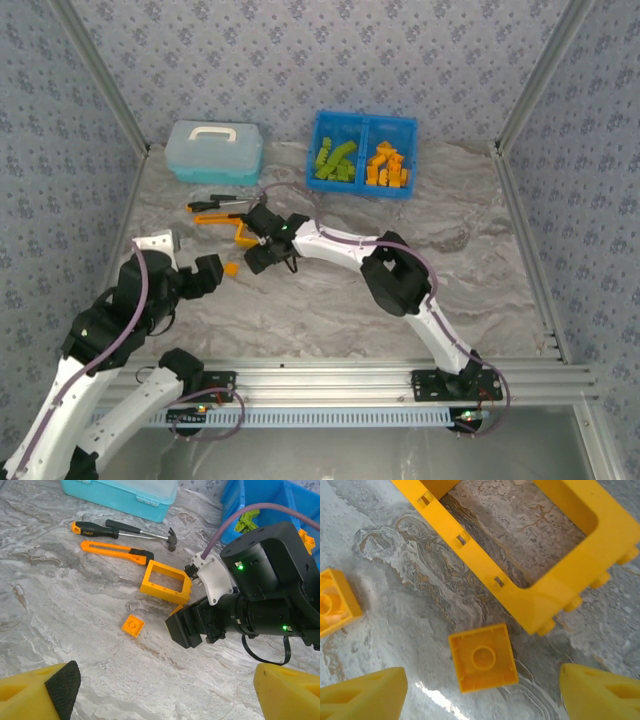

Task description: Sort the legos into containers by color

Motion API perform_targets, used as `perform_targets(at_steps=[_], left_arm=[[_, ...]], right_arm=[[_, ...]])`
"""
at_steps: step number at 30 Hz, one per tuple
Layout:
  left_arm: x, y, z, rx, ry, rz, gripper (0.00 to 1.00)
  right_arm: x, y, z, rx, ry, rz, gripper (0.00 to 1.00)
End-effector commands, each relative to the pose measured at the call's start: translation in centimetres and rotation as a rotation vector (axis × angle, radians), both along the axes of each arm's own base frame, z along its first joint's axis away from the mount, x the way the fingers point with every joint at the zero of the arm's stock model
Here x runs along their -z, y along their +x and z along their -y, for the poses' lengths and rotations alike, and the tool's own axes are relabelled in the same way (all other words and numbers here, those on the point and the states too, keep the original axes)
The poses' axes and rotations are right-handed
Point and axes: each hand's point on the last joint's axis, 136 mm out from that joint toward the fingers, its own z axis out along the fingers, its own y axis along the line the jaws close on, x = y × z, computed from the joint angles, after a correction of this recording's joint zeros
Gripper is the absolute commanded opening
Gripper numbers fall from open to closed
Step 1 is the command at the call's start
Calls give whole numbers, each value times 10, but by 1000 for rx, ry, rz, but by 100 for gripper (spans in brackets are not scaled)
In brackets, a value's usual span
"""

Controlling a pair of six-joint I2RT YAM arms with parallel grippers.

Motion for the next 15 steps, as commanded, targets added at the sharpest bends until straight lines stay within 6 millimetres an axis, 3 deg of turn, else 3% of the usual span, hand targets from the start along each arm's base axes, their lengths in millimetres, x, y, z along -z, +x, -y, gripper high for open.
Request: perform_targets(at_steps=[1, 11, 15], left_arm=[[5, -3, -7, -34, 9, -21, 92], [7, -2, -8, -39, 16, -19, 94], [5, 0, -5, -33, 7, -11, 99]], right_arm=[[11, -1, 0, -26, -48, -21, 77], [26, -4, 5, -32, -113, -24, 48], [10, -9, 3, -43, -101, -14, 39]])
